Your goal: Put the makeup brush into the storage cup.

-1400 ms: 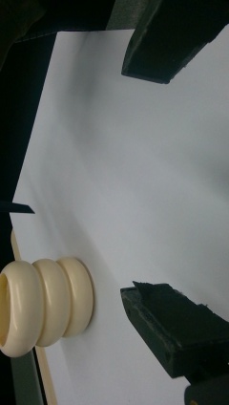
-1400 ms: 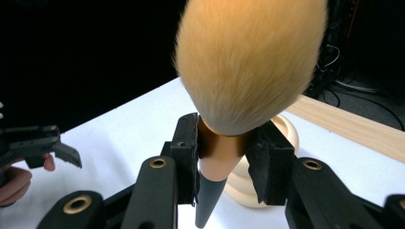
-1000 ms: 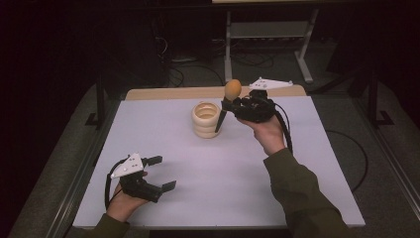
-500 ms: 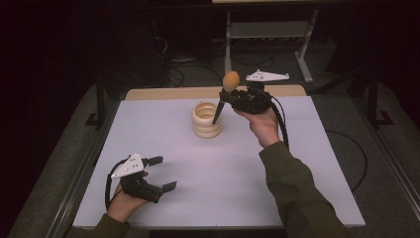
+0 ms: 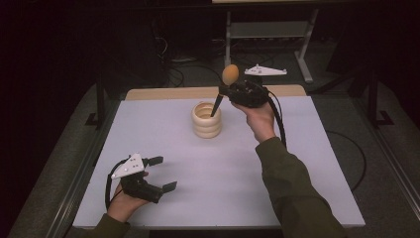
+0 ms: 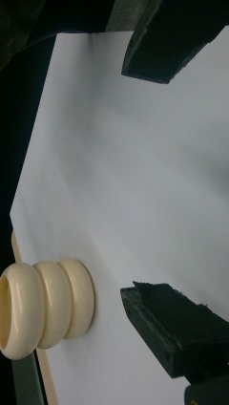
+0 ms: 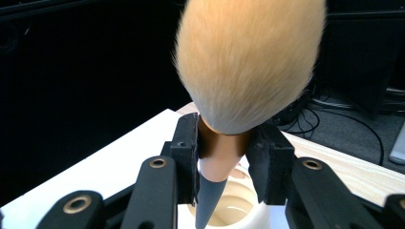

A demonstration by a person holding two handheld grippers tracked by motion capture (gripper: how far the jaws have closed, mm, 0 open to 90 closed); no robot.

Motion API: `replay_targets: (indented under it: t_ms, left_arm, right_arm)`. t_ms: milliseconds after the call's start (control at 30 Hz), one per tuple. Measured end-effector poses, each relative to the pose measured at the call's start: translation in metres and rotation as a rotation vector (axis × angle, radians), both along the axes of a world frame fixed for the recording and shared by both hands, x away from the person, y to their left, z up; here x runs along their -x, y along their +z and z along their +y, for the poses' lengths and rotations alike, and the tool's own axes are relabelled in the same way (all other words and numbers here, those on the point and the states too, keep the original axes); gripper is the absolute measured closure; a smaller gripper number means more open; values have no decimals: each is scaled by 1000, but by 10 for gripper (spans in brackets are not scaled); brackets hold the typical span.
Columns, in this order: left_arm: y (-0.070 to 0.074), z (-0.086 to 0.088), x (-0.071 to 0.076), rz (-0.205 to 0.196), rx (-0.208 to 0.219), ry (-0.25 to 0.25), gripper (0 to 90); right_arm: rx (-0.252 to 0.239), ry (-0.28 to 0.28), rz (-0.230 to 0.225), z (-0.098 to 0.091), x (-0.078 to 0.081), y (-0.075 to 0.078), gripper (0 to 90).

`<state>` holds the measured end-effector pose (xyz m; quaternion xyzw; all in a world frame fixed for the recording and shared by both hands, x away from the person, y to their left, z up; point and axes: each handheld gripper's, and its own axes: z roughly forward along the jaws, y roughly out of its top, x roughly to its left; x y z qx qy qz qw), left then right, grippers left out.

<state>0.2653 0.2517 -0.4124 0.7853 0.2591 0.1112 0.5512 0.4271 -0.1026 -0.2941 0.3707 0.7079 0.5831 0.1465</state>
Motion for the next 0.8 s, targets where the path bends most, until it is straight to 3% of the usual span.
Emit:
replay_targets:
  t_ms: [133,267,333,800]
  left_arm:
    - [0,1,-1,-15,-6,-6,0]
    - [0,0,-1,-3,-1,-3,0]
    - [0,1,-2,-19,-7,-9,0]
    - [3,4,-1,-14,5,1,0]
  right_arm:
    - [5,-13,1,2,-4,-3,650]
    - [5,-27,-3,5,-10,-9,650]
    - [5,-30,-7,6,-12,-10,650]
    - [7,-45,-1,18,-28,-26,649]
